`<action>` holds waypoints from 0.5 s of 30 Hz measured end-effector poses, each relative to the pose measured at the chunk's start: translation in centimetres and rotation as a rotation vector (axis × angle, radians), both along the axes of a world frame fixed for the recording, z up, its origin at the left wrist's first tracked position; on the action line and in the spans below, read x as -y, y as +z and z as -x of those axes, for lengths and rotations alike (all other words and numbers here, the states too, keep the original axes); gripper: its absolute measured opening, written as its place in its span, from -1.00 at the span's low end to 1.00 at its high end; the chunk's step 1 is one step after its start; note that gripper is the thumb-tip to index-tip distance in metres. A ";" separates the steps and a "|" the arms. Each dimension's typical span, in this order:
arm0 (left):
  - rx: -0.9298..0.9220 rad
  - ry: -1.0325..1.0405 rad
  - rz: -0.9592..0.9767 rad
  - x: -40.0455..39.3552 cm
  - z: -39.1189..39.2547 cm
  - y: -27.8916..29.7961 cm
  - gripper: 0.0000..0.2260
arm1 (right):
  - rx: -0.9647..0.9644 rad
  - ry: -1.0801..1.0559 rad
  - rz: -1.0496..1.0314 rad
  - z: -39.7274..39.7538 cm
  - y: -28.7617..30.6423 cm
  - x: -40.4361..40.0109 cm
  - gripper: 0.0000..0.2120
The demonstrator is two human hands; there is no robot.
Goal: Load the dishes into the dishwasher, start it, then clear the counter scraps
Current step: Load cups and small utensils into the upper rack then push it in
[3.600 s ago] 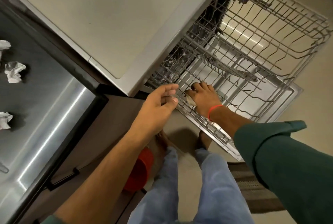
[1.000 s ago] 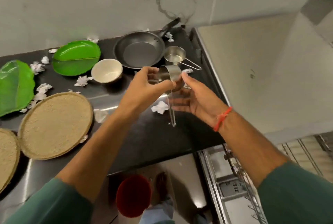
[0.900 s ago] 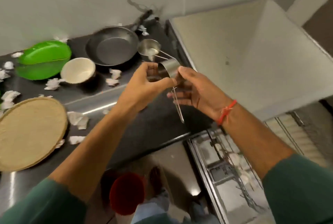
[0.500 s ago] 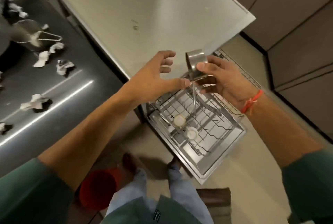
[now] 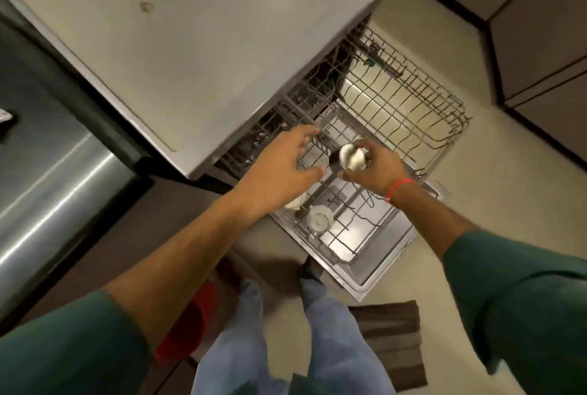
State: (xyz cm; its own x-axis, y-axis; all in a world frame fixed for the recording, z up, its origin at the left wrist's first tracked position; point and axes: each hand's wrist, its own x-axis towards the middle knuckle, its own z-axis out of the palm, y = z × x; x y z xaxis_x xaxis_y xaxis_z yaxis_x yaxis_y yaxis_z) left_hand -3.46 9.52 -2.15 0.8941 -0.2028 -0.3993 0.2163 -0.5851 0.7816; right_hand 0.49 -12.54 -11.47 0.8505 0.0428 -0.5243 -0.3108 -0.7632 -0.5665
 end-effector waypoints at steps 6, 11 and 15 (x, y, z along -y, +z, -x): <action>-0.083 0.022 -0.066 1.0 -0.4 -4.3 -0.45 | -0.006 0.220 0.276 -0.7 -7.0 -1.5 -0.23; -0.139 0.061 -0.071 0.5 -0.1 -6.6 -0.48 | -0.002 0.298 0.426 -0.8 -10.3 -1.9 -0.29; -0.176 0.086 -0.069 0.0 0.0 -7.4 -0.48 | 0.009 0.327 0.512 -0.8 -11.9 -2.5 -0.34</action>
State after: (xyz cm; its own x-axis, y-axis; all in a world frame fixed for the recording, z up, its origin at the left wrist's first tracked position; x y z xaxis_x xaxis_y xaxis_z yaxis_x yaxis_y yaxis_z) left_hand -3.47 9.56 -9.52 0.8224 -0.0953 -0.5608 0.3975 -0.6090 0.6864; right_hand 1.32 -10.05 -23.36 0.8403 0.0470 -0.5401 -0.0109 -0.9946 -0.1035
